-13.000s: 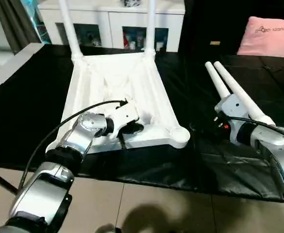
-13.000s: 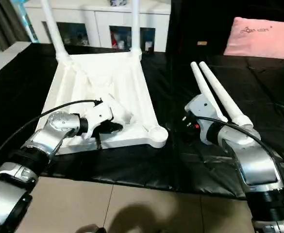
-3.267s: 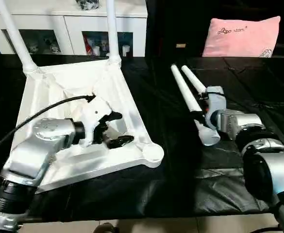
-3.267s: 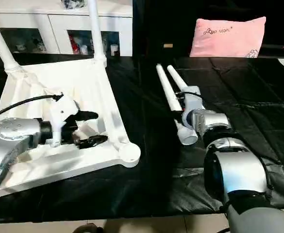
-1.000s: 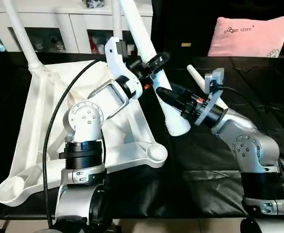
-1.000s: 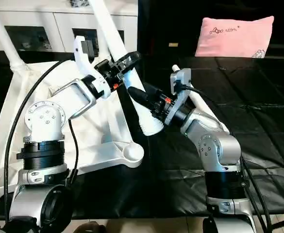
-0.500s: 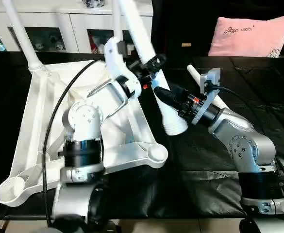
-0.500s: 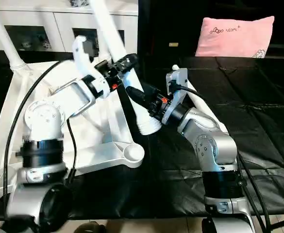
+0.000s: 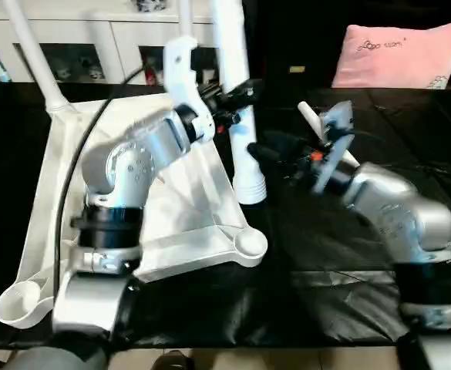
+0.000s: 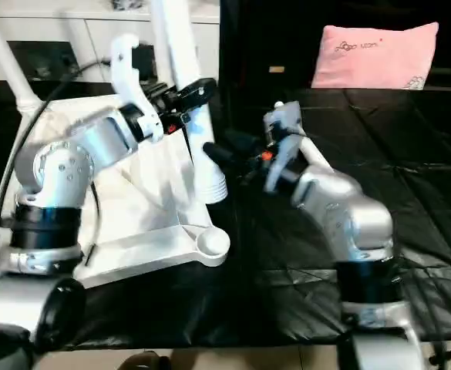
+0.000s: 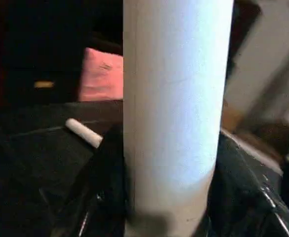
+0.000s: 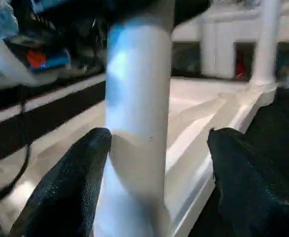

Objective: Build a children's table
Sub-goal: Pick table leg

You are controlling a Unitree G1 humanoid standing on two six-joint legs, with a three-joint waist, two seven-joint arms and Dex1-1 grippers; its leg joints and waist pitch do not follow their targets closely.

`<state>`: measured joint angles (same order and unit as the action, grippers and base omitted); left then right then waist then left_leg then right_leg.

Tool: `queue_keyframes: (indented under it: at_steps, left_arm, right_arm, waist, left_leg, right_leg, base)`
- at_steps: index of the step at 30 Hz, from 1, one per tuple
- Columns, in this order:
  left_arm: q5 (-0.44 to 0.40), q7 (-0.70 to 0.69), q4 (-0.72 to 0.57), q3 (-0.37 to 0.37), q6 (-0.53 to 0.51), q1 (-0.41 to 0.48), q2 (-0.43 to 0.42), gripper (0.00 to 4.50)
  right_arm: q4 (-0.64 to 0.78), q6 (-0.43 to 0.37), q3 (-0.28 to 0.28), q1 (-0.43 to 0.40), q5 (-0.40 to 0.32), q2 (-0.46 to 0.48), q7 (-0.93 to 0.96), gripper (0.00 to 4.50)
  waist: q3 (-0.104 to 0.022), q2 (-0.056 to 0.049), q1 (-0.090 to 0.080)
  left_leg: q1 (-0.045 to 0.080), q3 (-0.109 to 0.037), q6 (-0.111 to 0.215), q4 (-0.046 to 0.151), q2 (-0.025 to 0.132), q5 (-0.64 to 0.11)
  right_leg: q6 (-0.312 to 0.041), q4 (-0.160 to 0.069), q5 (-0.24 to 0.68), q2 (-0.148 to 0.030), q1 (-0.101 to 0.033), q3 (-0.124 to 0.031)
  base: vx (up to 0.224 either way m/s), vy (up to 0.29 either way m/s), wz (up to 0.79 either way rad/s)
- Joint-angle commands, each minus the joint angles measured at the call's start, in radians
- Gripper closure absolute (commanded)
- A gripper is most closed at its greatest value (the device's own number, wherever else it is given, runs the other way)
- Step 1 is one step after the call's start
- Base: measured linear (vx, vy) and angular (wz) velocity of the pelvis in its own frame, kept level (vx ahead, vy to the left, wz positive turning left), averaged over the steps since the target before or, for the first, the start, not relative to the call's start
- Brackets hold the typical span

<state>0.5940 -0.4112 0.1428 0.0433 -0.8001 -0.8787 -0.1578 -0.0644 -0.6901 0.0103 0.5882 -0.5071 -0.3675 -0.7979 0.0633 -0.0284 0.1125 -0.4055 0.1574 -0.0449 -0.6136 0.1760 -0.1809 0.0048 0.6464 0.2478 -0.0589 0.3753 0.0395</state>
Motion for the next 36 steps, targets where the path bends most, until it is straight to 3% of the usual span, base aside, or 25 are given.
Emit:
queue_keyframes:
  at_steps: [1, 4, 8, 15, 16, 20, 36]
  left_arm:
    - [-0.015, -0.059, -0.024, -0.045, 0.009, -0.029, -0.021, 2.66]
    - [-0.023, -0.101, -0.024, -0.069, 0.017, -0.036, -0.032, 2.66]
    - [-0.018, -0.122, -0.035, -0.079, 0.01, -0.038, -0.035, 2.66]
    - [0.0, -0.145, -0.066, -0.086, -0.009, -0.04, -0.029, 2.66]
    - [0.002, -0.148, -0.068, -0.086, -0.011, -0.041, -0.029, 2.66]
    - [0.009, -0.159, -0.078, -0.087, -0.017, -0.042, -0.027, 2.66]
    - [0.029, -0.193, -0.123, -0.107, -0.046, -0.035, -0.012, 2.66]
  right_arm:
    - [-0.007, -0.05, -0.028, 0.025, -0.01, -0.041, -0.061, 0.66]
    - [-0.025, -0.052, -0.057, 0.038, 0.0, -0.069, -0.095, 0.42]
    - [-0.047, -0.047, -0.064, 0.05, 0.007, -0.069, -0.105, 0.11]
    - [-0.071, -0.078, -0.079, 0.064, -0.019, -0.056, -0.154, 0.0]
    - [-0.073, -0.079, -0.082, 0.064, -0.019, -0.057, -0.156, 0.3]
    - [-0.083, -0.076, -0.085, 0.066, -0.02, -0.055, -0.161, 0.41]
    - [-0.117, -0.086, -0.097, 0.079, -0.027, -0.045, -0.212, 1.73]
  waist:
    - [-0.083, -0.002, 0.0]
    - [-0.084, 0.002, -0.002]
    - [-0.084, 0.001, -0.003]
    - [-0.087, 0.001, 0.001]
    - [-0.087, 0.001, 0.002]
    - [-0.087, 0.0, 0.003]
    - [-0.087, 0.001, 0.003]
  left_leg:
    - [0.026, -0.012, 0.016, 0.056, 0.04, -0.004]
    - [0.026, -0.01, 0.028, 0.055, 0.042, -0.004]
    - [0.026, -0.01, 0.033, 0.054, 0.043, -0.005]
    - [0.027, -0.01, 0.052, 0.051, 0.045, 0.013]
    - [0.028, -0.01, 0.051, 0.051, 0.045, 0.008]
    - [0.027, -0.01, 0.047, 0.051, 0.045, 0.003]
    - [0.027, -0.01, 0.053, 0.051, 0.044, 0.002]
  right_leg:
    - [-0.257, -0.056, -0.252, -0.073, -0.058, -0.039]
    - [-0.271, -0.056, -0.248, -0.075, -0.058, -0.038]
    - [-0.289, -0.055, -0.229, -0.076, -0.057, -0.038]
    - [-0.304, -0.051, -0.248, -0.075, -0.055, -0.037]
    - [-0.306, -0.051, -0.249, -0.075, -0.054, -0.037]
    - [-0.306, -0.051, -0.24, -0.075, -0.055, -0.037]
    - [-0.304, -0.052, -0.228, -0.074, -0.054, -0.036]
  base:
    - [0.0, 0.0, 0.0]
    - [0.0, 0.0, 0.0]
    - [0.0, 0.0, 0.0]
    - [0.0, 0.0, 0.0]
    - [0.0, 0.0, 0.0]
    - [0.0, 0.0, 0.0]
    - [0.0, 0.0, 0.0]
